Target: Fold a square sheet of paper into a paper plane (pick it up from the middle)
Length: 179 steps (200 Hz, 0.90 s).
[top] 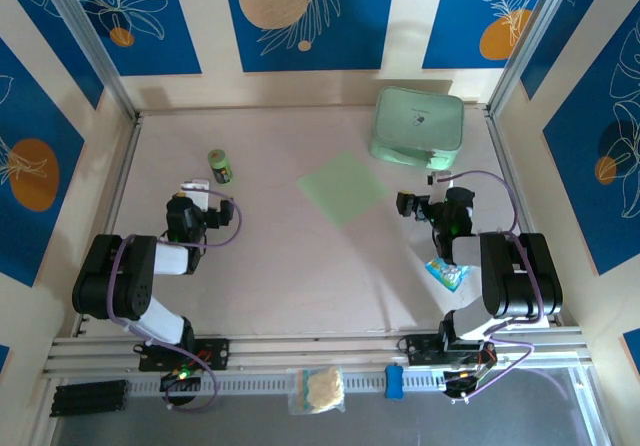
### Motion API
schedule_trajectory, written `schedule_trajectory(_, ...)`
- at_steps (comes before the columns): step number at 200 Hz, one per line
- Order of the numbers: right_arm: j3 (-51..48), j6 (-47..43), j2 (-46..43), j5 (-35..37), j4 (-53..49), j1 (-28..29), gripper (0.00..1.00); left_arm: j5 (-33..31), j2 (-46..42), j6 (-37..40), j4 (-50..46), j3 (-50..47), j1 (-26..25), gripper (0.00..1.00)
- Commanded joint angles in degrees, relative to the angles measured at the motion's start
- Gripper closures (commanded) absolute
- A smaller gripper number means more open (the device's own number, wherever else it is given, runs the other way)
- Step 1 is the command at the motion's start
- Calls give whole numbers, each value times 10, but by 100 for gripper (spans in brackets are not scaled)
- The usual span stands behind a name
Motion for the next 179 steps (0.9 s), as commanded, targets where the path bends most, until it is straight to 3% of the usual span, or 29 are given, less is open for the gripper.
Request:
schedule_trajectory(1,14,6,7,-12,20,3,1,15,6,5,13,12,-2,1)
schedule_trajectory(134,10,8,4,-15,25,1,1,6,3,4,37,0,-3,0)
schedule_trajectory(152,16,1,-22,-15,-5,6,1,-4,-19,0,49,-16,-3,1)
schedule_trajectory(179,35,0,-84,23,-86,18,1,-34,-81,-8,-25,-7,-3,1)
